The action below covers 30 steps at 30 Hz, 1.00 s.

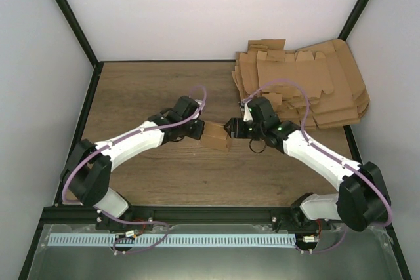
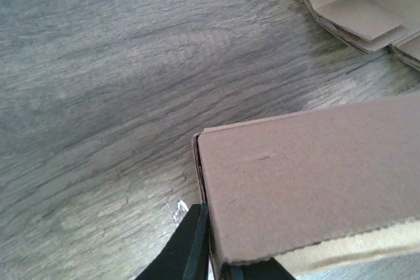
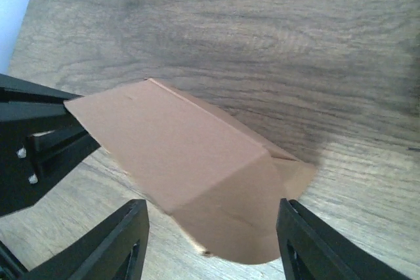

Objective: Fold the paper box

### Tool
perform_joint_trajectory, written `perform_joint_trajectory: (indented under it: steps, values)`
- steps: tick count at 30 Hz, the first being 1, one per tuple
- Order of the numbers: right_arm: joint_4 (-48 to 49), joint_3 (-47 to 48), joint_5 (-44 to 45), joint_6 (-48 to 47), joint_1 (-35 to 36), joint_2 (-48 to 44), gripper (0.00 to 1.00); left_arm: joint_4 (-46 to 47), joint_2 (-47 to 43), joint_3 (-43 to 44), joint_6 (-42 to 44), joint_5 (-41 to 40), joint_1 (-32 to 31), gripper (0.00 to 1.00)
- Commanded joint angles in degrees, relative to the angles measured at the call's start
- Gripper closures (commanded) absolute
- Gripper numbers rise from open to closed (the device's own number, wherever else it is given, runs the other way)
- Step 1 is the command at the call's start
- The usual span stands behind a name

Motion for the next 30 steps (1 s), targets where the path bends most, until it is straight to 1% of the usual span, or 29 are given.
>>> perform_joint_trajectory:
  steps: [1,3,5,8,11,19,23,26,27,29,30]
  values:
    - [-3.8,4.1,2.7,-3.5,1.3,2.1,0.47,-2.7,-0.1,3.2,-2.1,-1.9,-1.8,0.91]
    - [-4.2,4.5,2.3,-4.2,2.0,2.9,0.48,-2.8,0.5,4.0,-2.6,-1.6,-2.1,0.88]
    - [-4.9,4.9,3.0,-5.0,2.9,3.2,0.48,-2.8,0.9,4.4,-3.4,-1.5,-2.3,0.80]
    - [-5.8,4.7,4.3,-6.7,3.6,2.6,0.38,-1.6,0.7,4.0,-4.0,-1.5,-2.3,0.66]
    - [-5.5,3.2,6.2,-8.9,3.6,1.6,0.38,-0.4,0.4,3.3,-4.0,-1.6,-2.4,0.59]
    - [-3.2,3.4,11.2,-10.9,3.7,4.7,0.48,3.5,1.8,1.6,-4.6,-2.4,-2.4,0.56]
    - [-2.9,3.5,12.0,-10.5,3.7,6.4,0.50,5.8,1.7,0.5,-5.7,-2.7,-2.4,0.53]
    - [-3.0,3.6,12.9,-10.0,3.7,7.0,0.53,7.0,2.0,0.0,-6.2,-2.3,-2.4,0.52]
    - [-2.9,3.7,12.9,-9.7,3.7,7.0,0.56,7.2,2.4,0.0,-6.4,-2.2,-2.4,0.52]
    - [-3.1,4.1,12.5,-8.5,3.7,6.5,0.66,7.7,3.0,-0.2,-6.7,-2.0,-2.4,0.52]
    - [-3.1,4.3,11.9,-7.8,3.7,6.2,0.69,8.0,3.3,-0.4,-7.0,-2.0,-2.4,0.52]
